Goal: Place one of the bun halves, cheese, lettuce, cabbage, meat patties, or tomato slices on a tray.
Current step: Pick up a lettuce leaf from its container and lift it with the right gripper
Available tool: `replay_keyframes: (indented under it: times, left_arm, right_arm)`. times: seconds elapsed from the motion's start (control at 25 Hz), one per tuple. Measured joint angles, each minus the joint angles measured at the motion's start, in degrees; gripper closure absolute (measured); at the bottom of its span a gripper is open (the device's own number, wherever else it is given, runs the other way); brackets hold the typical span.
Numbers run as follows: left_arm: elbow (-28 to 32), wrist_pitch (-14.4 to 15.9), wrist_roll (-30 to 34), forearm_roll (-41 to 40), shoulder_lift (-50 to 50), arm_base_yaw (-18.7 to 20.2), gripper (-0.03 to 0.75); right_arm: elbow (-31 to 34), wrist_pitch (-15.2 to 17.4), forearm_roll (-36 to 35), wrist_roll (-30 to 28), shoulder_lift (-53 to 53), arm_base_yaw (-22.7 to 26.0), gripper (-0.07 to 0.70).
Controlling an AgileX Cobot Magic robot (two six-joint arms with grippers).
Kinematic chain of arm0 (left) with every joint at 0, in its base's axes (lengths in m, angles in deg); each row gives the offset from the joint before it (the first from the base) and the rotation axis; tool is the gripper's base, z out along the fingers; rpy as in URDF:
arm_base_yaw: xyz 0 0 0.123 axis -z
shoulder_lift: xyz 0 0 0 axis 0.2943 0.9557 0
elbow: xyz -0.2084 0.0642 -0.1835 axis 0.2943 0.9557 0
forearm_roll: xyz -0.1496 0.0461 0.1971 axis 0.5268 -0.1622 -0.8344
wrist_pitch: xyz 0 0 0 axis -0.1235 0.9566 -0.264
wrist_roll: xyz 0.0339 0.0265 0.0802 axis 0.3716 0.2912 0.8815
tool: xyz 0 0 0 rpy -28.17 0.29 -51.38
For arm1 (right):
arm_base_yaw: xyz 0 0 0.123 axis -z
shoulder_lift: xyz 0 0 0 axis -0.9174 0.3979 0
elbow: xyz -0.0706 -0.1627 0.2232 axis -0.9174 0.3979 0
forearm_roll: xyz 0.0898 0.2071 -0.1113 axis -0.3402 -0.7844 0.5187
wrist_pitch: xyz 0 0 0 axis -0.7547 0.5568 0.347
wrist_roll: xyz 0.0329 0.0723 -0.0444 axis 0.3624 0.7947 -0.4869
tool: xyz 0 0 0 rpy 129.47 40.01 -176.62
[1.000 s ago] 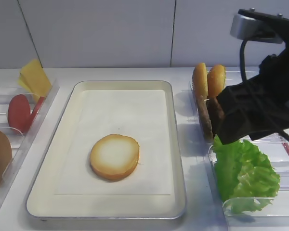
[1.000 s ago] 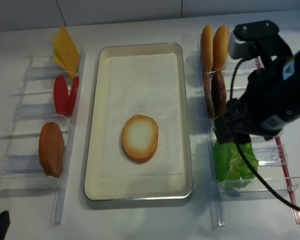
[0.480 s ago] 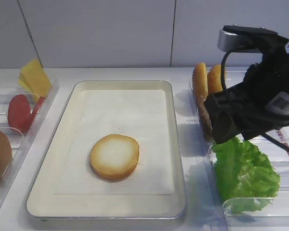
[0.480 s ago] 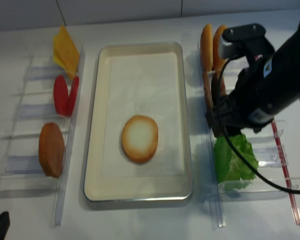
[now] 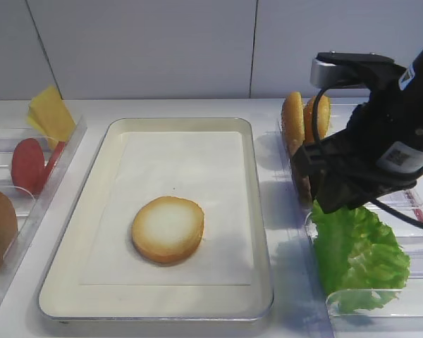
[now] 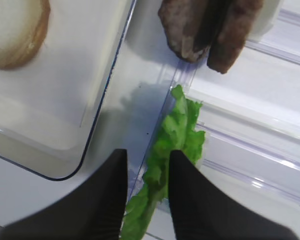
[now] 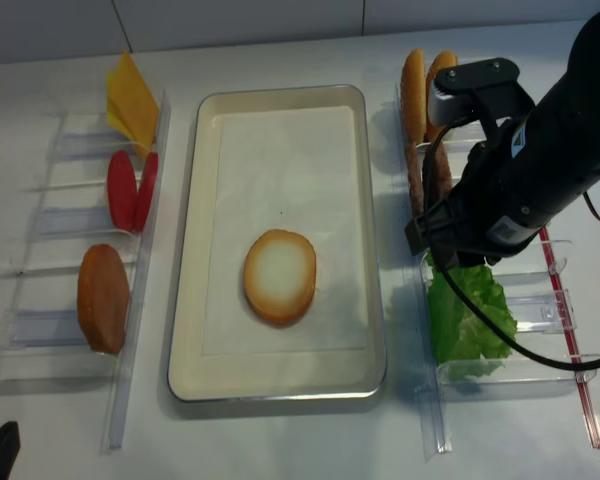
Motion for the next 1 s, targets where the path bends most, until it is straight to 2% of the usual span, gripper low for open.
replay_keyframes:
  times: [0.16, 0.36, 0.64, 1.0]
  left_arm:
    - [0.00, 0.00, 0.00, 0.00, 0.00, 0.00, 0.291]
    - [0.00, 0.00, 0.00, 0.00, 0.00, 0.00, 0.291]
    - [0.00, 0.00, 0.00, 0.00, 0.00, 0.00, 0.291]
    - [0.00, 0.00, 0.00, 0.00, 0.00, 0.00, 0.291]
  right_arm:
    - [0.00, -0.11, 1.34, 0.86, 0.21, 0.00, 0.437]
    - [0.00, -0.11, 1.75, 1.10, 1.27, 0.00, 0.553]
    - [-0.10, -0.21, 1.75, 0.35, 1.53, 0.00, 0.563]
    - [-5.59, 4.93, 1.28, -0.32, -1.18, 0.00, 0.563]
